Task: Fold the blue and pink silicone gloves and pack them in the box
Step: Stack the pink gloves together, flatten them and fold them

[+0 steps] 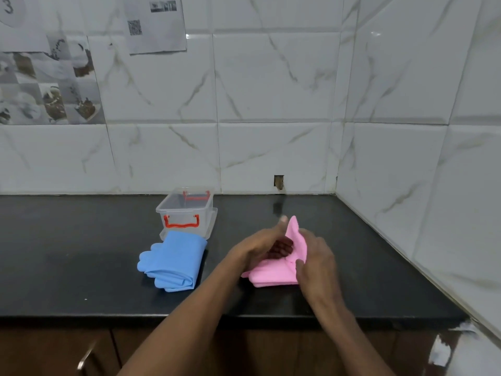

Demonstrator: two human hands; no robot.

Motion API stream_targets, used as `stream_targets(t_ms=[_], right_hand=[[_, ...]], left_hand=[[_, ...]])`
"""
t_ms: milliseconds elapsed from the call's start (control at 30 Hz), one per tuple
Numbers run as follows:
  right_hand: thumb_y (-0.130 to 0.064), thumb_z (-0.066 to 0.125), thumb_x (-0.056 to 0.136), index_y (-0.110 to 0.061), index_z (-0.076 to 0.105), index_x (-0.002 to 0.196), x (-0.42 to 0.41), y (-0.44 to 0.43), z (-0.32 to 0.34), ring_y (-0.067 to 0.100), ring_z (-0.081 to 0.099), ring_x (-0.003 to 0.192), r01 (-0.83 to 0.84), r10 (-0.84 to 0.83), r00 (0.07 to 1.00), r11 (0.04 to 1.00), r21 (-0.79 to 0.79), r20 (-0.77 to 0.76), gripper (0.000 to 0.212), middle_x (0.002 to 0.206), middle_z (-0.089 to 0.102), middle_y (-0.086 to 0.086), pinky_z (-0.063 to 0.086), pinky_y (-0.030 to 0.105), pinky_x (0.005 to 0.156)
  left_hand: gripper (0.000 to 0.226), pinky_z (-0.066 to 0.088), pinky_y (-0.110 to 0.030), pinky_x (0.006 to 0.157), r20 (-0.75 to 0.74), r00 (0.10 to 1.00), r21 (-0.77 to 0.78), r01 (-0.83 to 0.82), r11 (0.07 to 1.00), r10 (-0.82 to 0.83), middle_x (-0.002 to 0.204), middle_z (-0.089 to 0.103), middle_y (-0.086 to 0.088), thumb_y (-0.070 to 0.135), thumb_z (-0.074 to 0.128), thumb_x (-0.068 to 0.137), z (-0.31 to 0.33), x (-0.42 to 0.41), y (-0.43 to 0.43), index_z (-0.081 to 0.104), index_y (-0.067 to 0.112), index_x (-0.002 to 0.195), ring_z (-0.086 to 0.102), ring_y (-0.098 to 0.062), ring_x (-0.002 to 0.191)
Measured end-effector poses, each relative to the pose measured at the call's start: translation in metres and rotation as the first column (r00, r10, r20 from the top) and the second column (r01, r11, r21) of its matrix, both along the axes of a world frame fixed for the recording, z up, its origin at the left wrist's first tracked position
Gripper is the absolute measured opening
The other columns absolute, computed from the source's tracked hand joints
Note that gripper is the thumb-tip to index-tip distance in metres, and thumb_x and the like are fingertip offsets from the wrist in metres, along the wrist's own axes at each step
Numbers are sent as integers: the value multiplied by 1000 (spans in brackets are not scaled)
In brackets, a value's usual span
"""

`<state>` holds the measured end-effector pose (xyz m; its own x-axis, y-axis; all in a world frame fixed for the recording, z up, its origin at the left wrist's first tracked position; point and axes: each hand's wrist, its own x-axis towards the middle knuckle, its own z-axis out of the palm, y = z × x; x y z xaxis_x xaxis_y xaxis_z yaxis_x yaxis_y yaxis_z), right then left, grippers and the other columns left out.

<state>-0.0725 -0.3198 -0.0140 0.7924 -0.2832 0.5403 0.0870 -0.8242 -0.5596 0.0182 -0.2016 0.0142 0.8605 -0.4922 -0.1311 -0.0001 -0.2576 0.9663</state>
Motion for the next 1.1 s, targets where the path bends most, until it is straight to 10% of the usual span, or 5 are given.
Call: stream_targets(t_ms=[100, 233, 600, 867, 1100], right_hand=[[-7, 57, 90, -20, 35, 148, -3, 19, -7, 18, 52, 103, -66, 62, 998, 971, -231, -25, 63, 121, 58, 6, 47, 27, 85], [-3, 63, 81, -8, 49, 137, -5, 24, -16, 24, 51, 102, -36, 35, 999, 987, -156, -8, 58, 117, 59, 11, 45, 32, 83], [-9, 38, 96, -23, 12, 154, 15, 22, -28, 19, 1, 150, -196, 107, 948, 939, -282, -301, 66, 164, 0, 3, 21, 34, 117], [-14, 41, 95, -24, 23, 152, 20, 17, -31, 19, 8, 150, -237, 104, 931, 902, -360, -350, 60, 163, 10, 2, 29, 31, 113], [-6, 40, 94, -22, 13, 154, 23, 19, -31, 17, 3, 150, -229, 112, 933, 918, -323, -343, 68, 163, 4, 2, 21, 31, 118]], left_hand=[[90, 55, -33, 83, -225, 971, -159, -114, 981, 76, 103, 73, -14, 84, 48, 73, 2, 8, 8, 71, 2, 102, 68, -26, 98], [49, 53, -46, 95, -193, 961, -108, -223, 969, 199, 99, 75, -18, 42, 79, 74, -10, 12, 6, 73, 2, 101, 70, -33, 100], [28, 52, -40, 75, -247, 918, -216, -366, 905, 312, 94, 66, -21, 14, 60, 82, -13, 7, 8, 61, -3, 105, 64, -31, 82], [46, 51, -33, 67, 610, 748, 345, -549, 761, 262, 93, 69, -19, 45, 70, 79, 5, 7, 14, 65, 1, 91, 66, -31, 84], [46, 47, -26, 64, 188, 883, 103, -453, 886, 429, 80, 71, -11, 43, 72, 83, -22, 9, 45, 73, -3, 84, 57, -16, 61]])
